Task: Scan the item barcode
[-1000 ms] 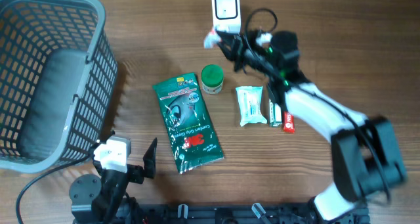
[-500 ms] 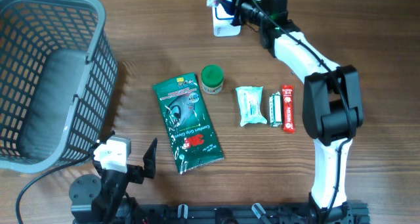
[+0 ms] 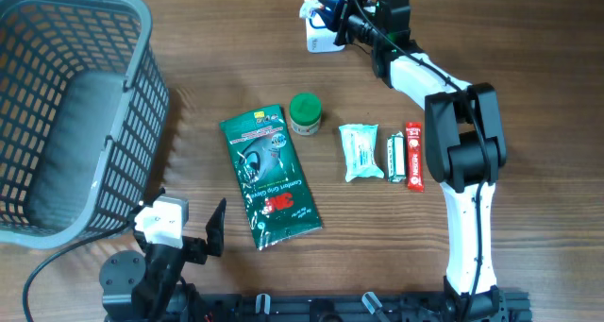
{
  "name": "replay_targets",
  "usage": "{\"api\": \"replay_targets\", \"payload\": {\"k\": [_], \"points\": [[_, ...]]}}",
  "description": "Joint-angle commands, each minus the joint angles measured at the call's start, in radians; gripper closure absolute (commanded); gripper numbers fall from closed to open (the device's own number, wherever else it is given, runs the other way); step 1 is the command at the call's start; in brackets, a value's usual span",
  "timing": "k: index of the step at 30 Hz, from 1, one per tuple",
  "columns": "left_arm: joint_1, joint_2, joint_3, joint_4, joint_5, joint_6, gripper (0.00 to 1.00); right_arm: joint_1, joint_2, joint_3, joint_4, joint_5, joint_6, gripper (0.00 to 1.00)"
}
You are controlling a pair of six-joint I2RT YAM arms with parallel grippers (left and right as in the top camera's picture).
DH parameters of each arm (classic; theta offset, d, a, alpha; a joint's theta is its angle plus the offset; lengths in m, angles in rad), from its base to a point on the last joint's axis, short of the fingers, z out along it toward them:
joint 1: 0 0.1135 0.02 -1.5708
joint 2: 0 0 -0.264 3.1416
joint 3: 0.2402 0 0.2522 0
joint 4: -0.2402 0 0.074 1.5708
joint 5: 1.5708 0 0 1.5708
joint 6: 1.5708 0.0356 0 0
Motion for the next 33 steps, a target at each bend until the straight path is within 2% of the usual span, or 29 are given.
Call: {"api": "replay_targets", "payload": {"k": [1, 3, 6, 11, 14, 16, 17, 19, 21, 24, 26, 28, 33], "points": [[-0.006, -0.006, -0.007, 0.002, 0.012, -0.014, 0.0, -0.024, 0.028, 0.011, -0.045, -0.028, 0.002, 0.96], [-0.006, -0.006, -0.007, 0.002, 0.011, -0.014, 0.0, -0.037, 0.028, 0.011, -0.069, -0.026, -0.006, 0.95], [-0.006, -0.006, -0.007, 0.002, 0.012, -0.014, 0.0, -0.065, 0.024, 0.011, -0.069, -0.01, -0.143, 0.95], [-0.006, -0.006, -0.007, 0.002, 0.012, -0.014, 0.0, -0.102, -0.033, 0.011, -0.104, -0.043, -0.256, 0.95], [-0.006, -0.006, -0.007, 0.002, 0.012, -0.014, 0.0, -0.13, -0.132, 0.011, -0.269, -0.016, -0.389, 0.95], [-0.006, -0.006, -0.007, 0.002, 0.012, -0.014, 0.0, -0.162, -0.253, 0.011, -0.48, 0.067, -0.552, 0.95], [-0.006, -0.006, -0.007, 0.002, 0.012, -0.014, 0.0, -0.175, -0.301, 0.011, -0.577, 0.125, -0.616, 0.95], [-0.006, -0.006, -0.007, 0.002, 0.012, -0.014, 0.0, -0.22, -0.435, 0.011, -0.858, 0.367, -0.731, 0.95], [-0.006, -0.006, -0.007, 0.002, 0.012, -0.014, 0.0, -0.266, -0.523, 0.011, -1.058, 0.623, -0.743, 0.95], [-0.006, -0.006, -0.007, 0.002, 0.012, -0.014, 0.0, -0.378, -0.581, 0.011, -1.259, 0.926, -0.734, 0.95], [-0.006, -0.006, -0.007, 0.002, 0.012, -0.014, 0.0, -0.458, -0.577, 0.006, -1.329, 1.066, -0.734, 0.95], [-0.006, -0.006, -0.007, 0.002, 0.012, -0.014, 0.0, -0.626, -0.536, -0.033, -1.347, 1.307, -0.758, 0.95], [-0.006, -0.006, -0.007, 0.002, 0.012, -0.014, 0.0, -0.808, -0.379, -0.033, -1.282, 1.328, -0.899, 0.95]]}}
